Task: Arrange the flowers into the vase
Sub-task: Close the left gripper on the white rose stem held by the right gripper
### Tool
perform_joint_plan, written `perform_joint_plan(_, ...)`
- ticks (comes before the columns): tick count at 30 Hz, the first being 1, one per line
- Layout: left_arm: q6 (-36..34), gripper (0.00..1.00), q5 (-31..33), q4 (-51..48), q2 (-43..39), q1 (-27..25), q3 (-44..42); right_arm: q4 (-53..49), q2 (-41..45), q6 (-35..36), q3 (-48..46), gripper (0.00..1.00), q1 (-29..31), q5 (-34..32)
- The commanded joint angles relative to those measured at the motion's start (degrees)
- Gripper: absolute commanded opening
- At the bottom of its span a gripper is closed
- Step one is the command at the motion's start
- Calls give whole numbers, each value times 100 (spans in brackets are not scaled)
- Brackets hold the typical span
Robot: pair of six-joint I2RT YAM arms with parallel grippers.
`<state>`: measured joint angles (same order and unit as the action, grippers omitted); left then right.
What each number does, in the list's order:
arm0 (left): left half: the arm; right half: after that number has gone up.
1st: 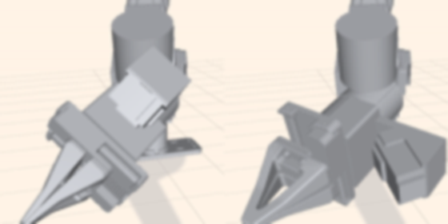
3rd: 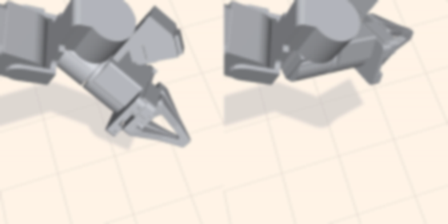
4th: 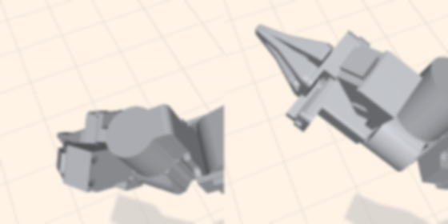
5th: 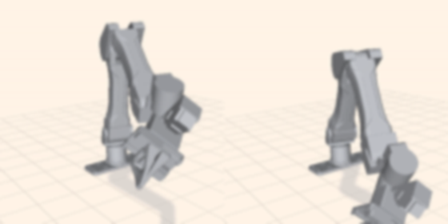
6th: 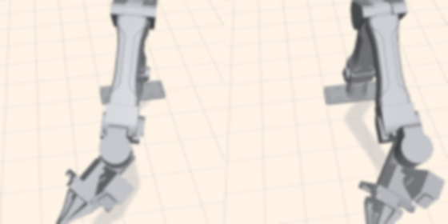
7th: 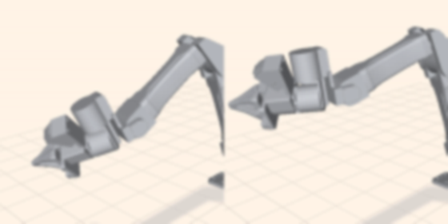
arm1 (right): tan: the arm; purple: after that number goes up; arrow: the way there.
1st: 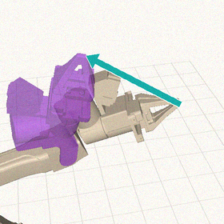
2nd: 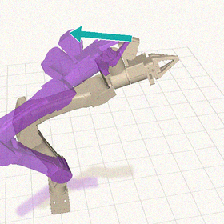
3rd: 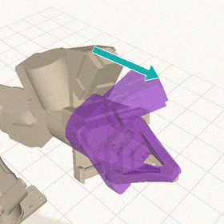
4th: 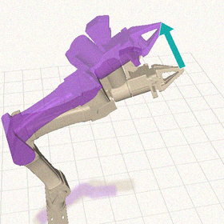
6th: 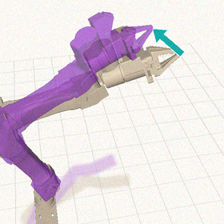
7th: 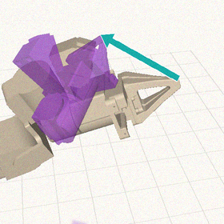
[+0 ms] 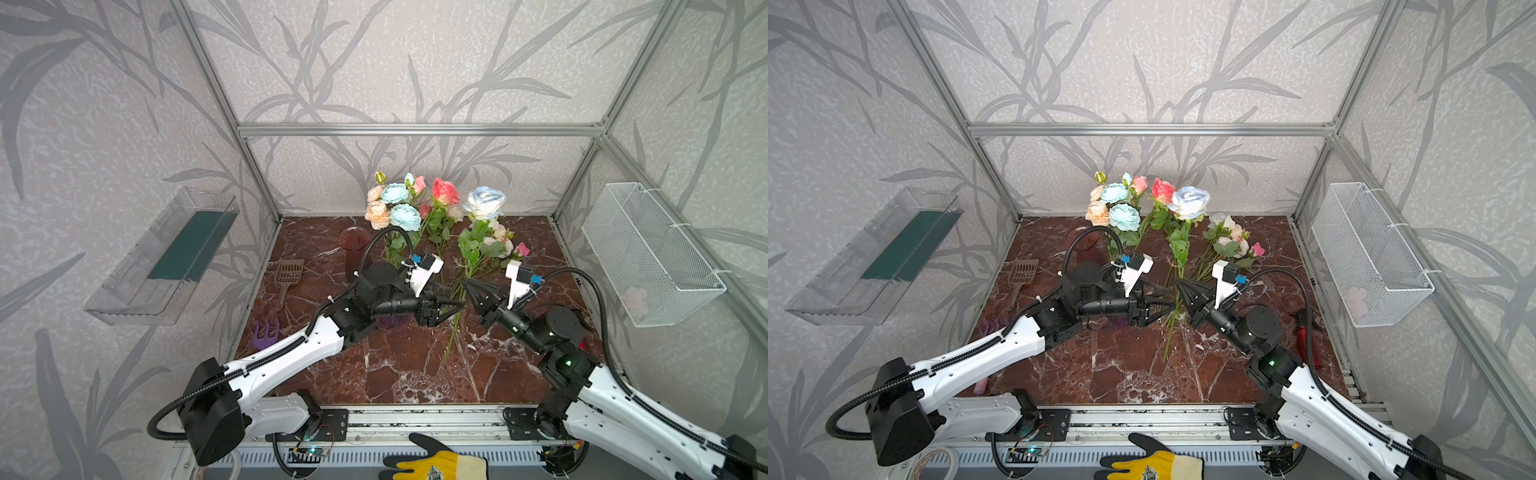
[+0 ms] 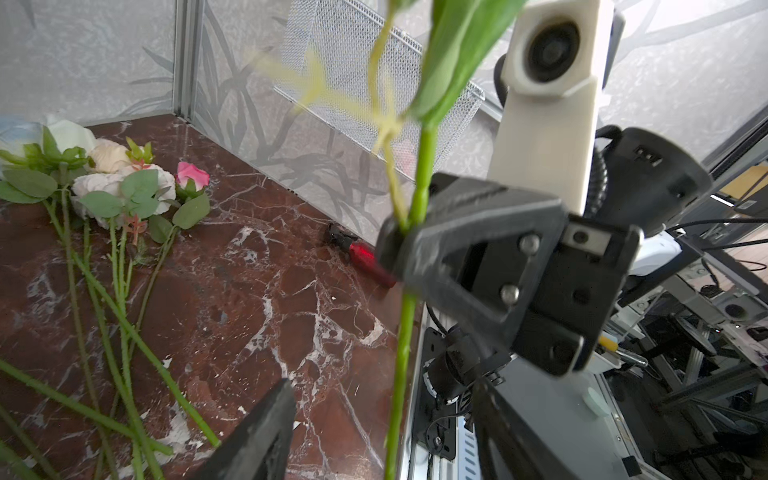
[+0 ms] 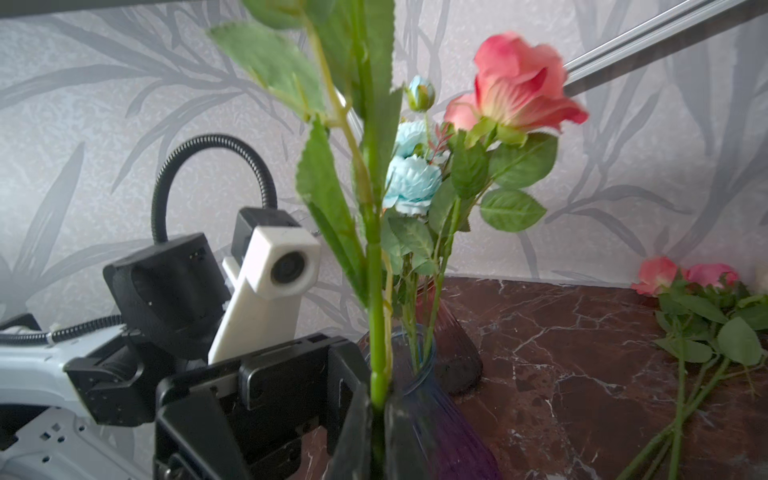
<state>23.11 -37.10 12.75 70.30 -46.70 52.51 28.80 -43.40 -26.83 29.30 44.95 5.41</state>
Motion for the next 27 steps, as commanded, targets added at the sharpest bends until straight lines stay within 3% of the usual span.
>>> perform_joint_plan(1, 134, 63, -189, 333, -107, 7, 55, 577, -234, 371, 266, 5, 308, -276)
perform_joint_plan(6, 76, 44, -110, 260, -103, 7, 64, 908, -465, 332, 365, 5, 387, -320)
perform_joint_plan(12, -20, 33, 15, 210, -173, 6, 31, 1049, -488, 188, 380, 5, 389, -334)
perform_joint_plan(27, -255, 39, -317, -95, 42, 2, 163, 1009, -291, 130, 488, 5, 390, -588)
